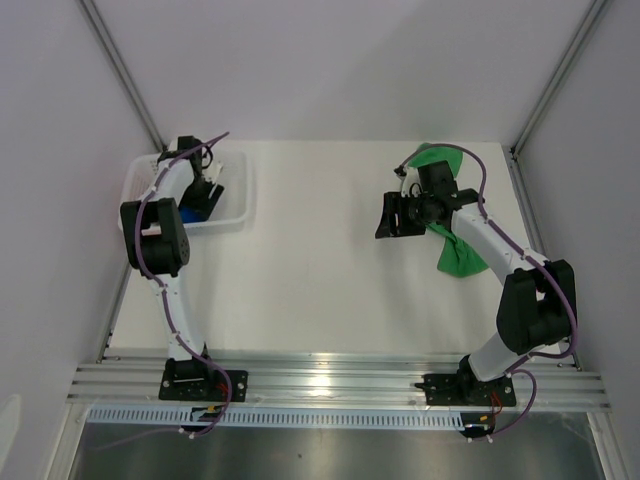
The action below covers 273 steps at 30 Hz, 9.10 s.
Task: Roll the towels
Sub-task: Place the rolled towel into the container, then move the towel to the center of the board, then flatten the towel
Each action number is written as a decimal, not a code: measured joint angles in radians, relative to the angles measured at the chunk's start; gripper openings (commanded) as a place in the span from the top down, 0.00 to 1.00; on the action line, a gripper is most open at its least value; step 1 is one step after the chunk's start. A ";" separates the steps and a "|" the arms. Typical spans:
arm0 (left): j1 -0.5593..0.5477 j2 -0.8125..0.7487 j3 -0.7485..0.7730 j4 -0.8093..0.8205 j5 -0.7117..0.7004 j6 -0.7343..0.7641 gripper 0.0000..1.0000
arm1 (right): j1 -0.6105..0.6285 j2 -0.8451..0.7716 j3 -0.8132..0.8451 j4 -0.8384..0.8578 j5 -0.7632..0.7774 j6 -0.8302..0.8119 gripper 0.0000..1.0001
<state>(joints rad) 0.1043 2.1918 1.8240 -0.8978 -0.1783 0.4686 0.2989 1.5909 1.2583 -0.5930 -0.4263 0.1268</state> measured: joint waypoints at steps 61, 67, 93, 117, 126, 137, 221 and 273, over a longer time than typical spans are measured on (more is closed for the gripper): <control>-0.069 0.125 0.223 0.027 -0.014 -0.014 0.63 | -0.002 -0.071 0.072 0.060 0.169 0.042 0.39; -0.075 0.078 0.208 0.020 0.034 -0.016 0.59 | -0.002 -0.084 0.056 0.060 0.167 0.038 0.39; -0.132 -0.342 0.230 -0.052 0.219 -0.068 0.25 | -0.300 0.010 -0.117 -0.143 0.546 0.113 0.41; -0.138 -0.480 0.084 -0.091 0.258 -0.052 0.23 | 0.123 0.323 0.027 -0.043 0.391 -0.005 1.00; -0.138 -0.507 0.036 -0.076 0.259 -0.049 0.23 | 0.493 0.340 0.108 -0.154 0.225 -0.234 1.00; -0.138 -0.499 0.059 -0.090 0.287 -0.042 0.26 | 0.186 -0.039 0.320 -0.616 0.364 -0.230 1.00; -0.670 -0.581 -0.658 0.142 0.237 0.214 0.26 | -0.165 -0.121 -0.325 0.169 0.198 0.154 1.00; -0.482 -0.787 -0.490 -0.026 0.130 0.147 0.99 | -0.243 -0.348 -0.133 -0.023 0.341 0.040 1.00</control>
<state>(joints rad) -0.3779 1.4052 1.3338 -0.9237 -0.0486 0.6159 0.0563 1.2427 1.1255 -0.6155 -0.0853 0.1669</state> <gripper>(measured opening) 0.014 0.009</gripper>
